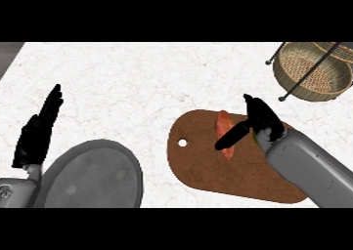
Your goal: Pick the sweet potato from the cutting board and place it in the tiered basket
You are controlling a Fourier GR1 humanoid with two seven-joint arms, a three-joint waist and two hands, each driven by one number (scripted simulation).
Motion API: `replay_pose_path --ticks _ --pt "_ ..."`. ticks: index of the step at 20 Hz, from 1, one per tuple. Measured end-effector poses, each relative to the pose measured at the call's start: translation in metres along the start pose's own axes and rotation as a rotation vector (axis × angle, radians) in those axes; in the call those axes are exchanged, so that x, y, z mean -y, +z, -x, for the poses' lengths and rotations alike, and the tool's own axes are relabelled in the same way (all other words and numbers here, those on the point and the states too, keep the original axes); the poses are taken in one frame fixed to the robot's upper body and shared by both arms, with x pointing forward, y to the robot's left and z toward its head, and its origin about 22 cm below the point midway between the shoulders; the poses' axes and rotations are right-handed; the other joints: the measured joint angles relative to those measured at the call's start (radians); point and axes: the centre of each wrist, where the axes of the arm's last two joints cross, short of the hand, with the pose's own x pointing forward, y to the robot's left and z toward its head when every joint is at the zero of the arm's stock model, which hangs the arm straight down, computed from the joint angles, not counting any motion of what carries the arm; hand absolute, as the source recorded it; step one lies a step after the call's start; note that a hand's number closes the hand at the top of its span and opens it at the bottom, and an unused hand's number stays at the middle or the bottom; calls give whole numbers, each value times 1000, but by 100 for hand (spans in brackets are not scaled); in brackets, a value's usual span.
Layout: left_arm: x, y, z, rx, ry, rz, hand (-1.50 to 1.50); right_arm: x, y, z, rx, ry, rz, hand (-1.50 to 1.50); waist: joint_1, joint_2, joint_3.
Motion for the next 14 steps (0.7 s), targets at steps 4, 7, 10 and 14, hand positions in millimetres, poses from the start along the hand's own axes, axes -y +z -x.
replay_pose_path --ticks 4,7,10,14 --pt "-1 -1 -6 10 -1 4 0 -10 -5 2 -14 -1 -10 -150 2 1 1" --pt "2 0 -7 5 1 3 0 -14 -10 5 -23 -10 -23 -150 3 1 0" --pt "6 0 -7 3 3 3 0 -17 -12 3 -23 -25 -33 -150 3 1 0" --pt "8 -2 -6 10 -2 2 0 -22 -19 -4 -43 -42 -54 -150 6 3 1"
